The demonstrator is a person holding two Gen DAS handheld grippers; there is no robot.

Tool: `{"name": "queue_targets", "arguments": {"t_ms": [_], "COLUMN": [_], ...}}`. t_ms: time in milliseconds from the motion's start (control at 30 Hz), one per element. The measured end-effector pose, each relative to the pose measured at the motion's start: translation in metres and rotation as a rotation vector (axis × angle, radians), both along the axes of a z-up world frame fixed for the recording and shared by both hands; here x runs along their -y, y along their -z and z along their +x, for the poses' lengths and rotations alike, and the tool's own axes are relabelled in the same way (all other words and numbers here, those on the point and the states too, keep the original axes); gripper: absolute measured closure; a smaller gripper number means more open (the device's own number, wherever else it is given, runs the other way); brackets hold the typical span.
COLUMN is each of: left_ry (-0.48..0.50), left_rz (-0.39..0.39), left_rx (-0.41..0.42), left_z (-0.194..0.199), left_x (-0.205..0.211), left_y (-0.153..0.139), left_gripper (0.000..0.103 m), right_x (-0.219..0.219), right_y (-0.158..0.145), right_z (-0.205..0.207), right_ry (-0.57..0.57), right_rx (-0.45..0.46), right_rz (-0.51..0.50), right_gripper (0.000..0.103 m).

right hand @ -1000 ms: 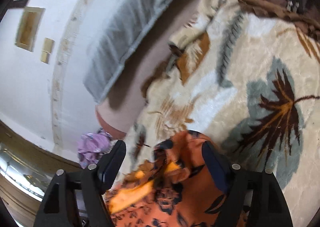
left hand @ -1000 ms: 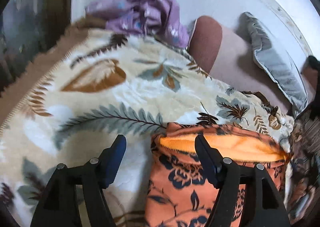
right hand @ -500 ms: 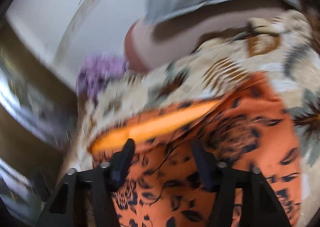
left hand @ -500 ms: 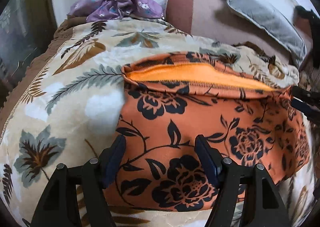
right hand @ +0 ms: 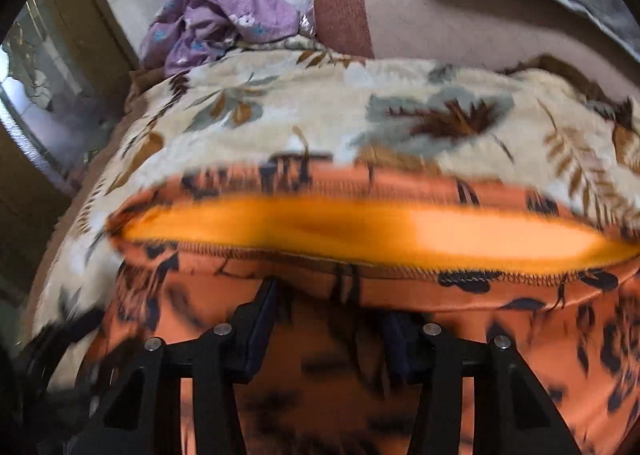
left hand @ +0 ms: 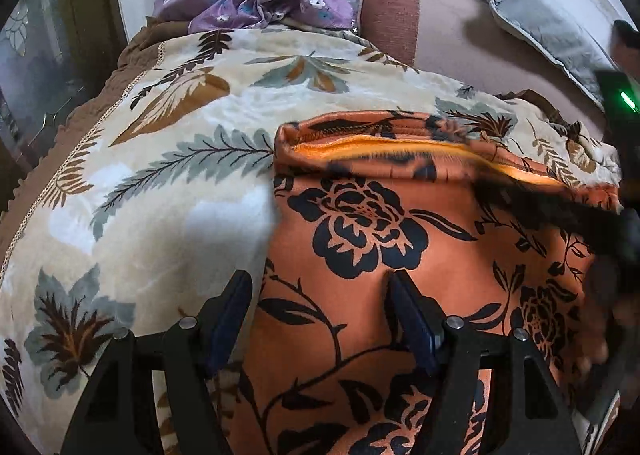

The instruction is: Fold small clothes

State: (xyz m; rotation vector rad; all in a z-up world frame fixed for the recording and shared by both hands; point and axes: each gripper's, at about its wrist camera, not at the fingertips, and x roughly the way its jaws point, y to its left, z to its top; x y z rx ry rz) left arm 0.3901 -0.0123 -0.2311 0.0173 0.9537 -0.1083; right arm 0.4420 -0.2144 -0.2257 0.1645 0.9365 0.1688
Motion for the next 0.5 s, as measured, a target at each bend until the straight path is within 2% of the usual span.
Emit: {"name": "queue_targets", "arguments": {"t_ms": [67, 133, 233, 267, 400, 500], "left_ry": [0.005, 0.019, 0.022, 0.013, -0.071, -0.077], "left_rz": [-0.001, -0.009, -0.001, -0.002, -0.005, -0.011], "left_rx": [-0.006, -0.012, -0.002, 0.005, 0.026, -0.004], "left_z": [0.001, 0.001, -0.001, -0.001, 0.001, -0.007], "left_x": [0.001, 0.002, 0.0, -0.003, -0.02, -0.025], "left_y": [0.0, 0.0, -0.003, -0.005, -0.011, -0.008], "left_gripper": [0.031, 0.031, 0.031, 0.031, 0.031, 0.031], "right_x": [0.006, 0.025, 0.066, 0.075, 0.119, 0.152], "right_y": [-0.004, -0.015, -0.029, -0.033, -0.049, -0.053], "right_z": [0.015, 0.02, 0.008, 0.003, -0.05, -0.096], "right_ry": [0.064, 0.18, 0.32, 0.33, 0.345, 0.367], "right_rx": [0.029, 0.102, 0.14, 0.14, 0.137, 0.111], "right_rz": [0.029, 0.067, 0.157, 0.179, 0.159, 0.224], "right_gripper": [0.051, 0.05, 0.05, 0.05, 0.05, 0.049]}}
